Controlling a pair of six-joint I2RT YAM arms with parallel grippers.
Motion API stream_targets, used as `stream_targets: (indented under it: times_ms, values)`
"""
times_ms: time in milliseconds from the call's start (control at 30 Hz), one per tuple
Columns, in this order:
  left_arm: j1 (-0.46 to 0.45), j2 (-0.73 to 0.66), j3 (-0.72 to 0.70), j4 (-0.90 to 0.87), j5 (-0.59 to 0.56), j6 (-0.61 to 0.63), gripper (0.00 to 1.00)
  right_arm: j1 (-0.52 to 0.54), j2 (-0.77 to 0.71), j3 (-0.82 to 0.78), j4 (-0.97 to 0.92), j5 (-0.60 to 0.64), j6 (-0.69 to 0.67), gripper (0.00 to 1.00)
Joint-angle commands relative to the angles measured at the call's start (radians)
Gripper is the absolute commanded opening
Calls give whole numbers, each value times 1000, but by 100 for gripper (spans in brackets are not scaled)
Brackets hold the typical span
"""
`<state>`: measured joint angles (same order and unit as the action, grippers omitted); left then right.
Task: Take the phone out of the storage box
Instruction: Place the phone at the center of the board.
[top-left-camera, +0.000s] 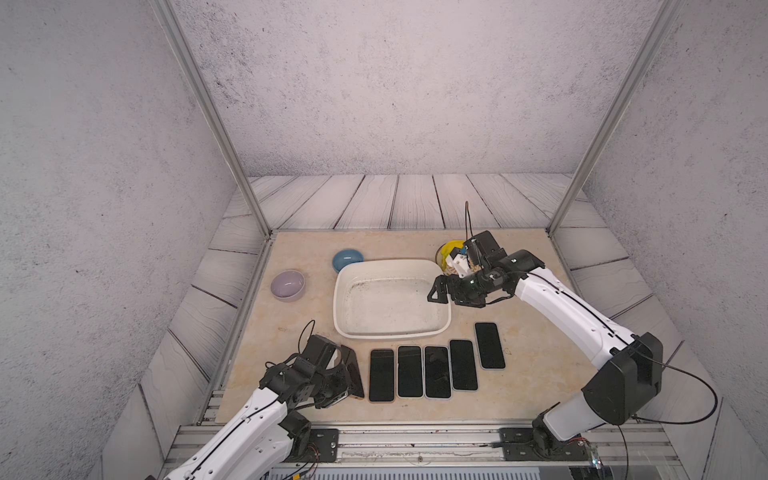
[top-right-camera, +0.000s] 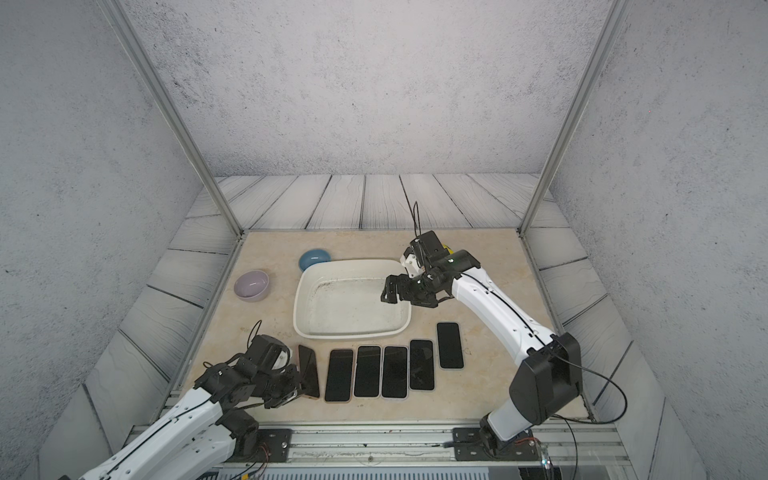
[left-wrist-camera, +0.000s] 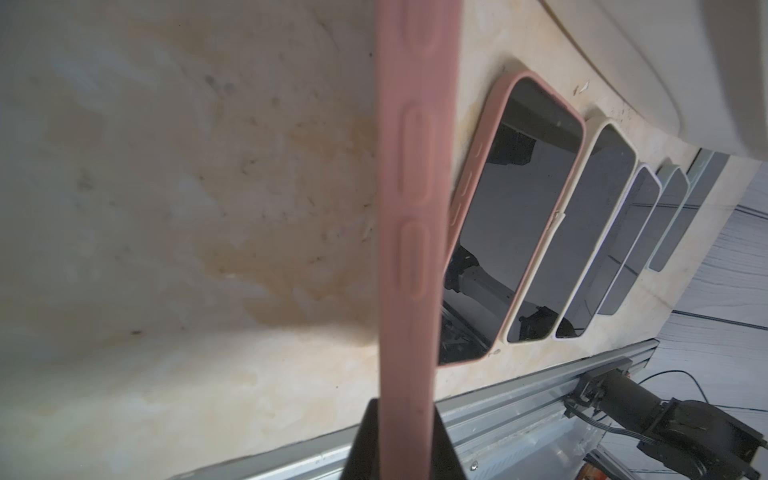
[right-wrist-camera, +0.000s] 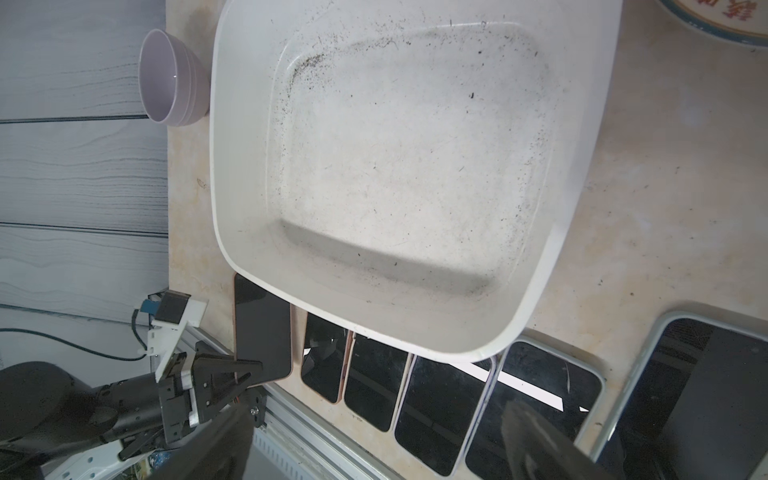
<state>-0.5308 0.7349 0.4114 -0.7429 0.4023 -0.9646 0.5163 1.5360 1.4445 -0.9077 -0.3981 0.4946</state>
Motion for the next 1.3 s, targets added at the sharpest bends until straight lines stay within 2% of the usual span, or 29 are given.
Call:
stream_targets:
  times_ms: [0, 167, 367, 533, 633, 700, 867, 967, 1100, 1267]
  values:
    - [-5, 48, 20, -35, -40, 16, 22, -14, -33, -23, -8, 18, -22, 99]
    - [-5, 43, 42, -98, -77, 12, 46, -51, -43, -57, 3, 12, -31, 99]
    - [-5, -21, 93, -198, -139, 10, 59, -169, -65, -108, 33, -17, -56, 99]
    - [-3, -102, 194, -321, -238, 13, 73, -273, -63, -118, 74, -6, -71, 99]
    - [-3, -119, 282, -368, -334, 44, 86, -305, -56, -136, 118, 15, -75, 100]
    - [-2, -102, 338, -357, -407, 101, 99, -326, -56, -151, 158, 28, -80, 100]
    - [16, 23, 452, -253, -542, 315, 99, -370, -68, -190, 250, 134, -169, 100]
    - [58, 96, 500, -187, -625, 438, 99, -404, -78, -237, 305, 254, -247, 100]
    - [171, 120, 478, -39, -653, 563, 98, -461, -134, -403, 476, 422, -330, 100]
    - [367, 98, 341, 176, -582, 590, 99, -504, -211, -660, 810, 475, -394, 100]
